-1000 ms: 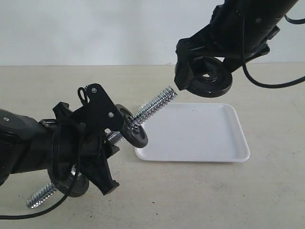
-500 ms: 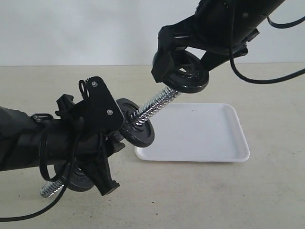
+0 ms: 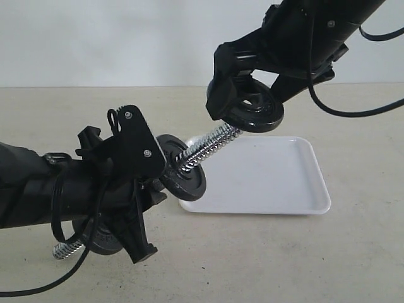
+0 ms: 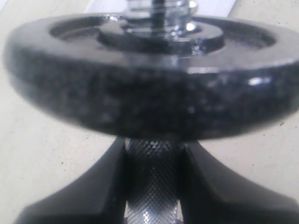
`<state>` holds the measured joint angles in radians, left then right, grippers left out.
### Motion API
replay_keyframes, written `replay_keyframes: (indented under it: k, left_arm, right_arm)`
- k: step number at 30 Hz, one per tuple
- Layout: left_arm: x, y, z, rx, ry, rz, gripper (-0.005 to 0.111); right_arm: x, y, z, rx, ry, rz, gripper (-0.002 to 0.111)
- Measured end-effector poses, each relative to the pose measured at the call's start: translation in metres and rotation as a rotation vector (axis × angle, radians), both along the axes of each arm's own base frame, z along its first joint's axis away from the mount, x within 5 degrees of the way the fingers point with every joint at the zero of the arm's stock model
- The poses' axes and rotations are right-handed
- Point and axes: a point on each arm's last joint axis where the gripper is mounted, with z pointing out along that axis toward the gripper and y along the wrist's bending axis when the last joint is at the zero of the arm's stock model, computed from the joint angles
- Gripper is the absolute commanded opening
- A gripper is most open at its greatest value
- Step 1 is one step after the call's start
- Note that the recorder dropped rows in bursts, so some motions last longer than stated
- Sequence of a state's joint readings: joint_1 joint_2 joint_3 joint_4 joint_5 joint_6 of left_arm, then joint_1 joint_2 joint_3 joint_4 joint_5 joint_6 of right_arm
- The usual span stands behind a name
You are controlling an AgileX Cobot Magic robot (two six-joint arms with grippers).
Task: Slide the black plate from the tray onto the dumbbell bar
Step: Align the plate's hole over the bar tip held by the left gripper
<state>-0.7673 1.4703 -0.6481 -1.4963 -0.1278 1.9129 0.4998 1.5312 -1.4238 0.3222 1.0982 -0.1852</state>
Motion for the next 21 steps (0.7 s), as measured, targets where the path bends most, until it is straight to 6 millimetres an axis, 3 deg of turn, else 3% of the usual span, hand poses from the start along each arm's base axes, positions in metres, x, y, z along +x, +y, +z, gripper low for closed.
replay_keyframes:
  k: [11,21]
  left_arm:
    - [-0.001,0.0,-0.001,0.006,-0.002,-0.009,0.004]
    - [0.004,0.006,0.002,-0.016,-0.01,0.101,0.004]
  right_arm:
    - [-0.004,-0.002,0.0,-0.022,0.028,0.014,0.0]
    - [-0.009,-0.006,0.022,-0.024,0.005,0.03,0.0]
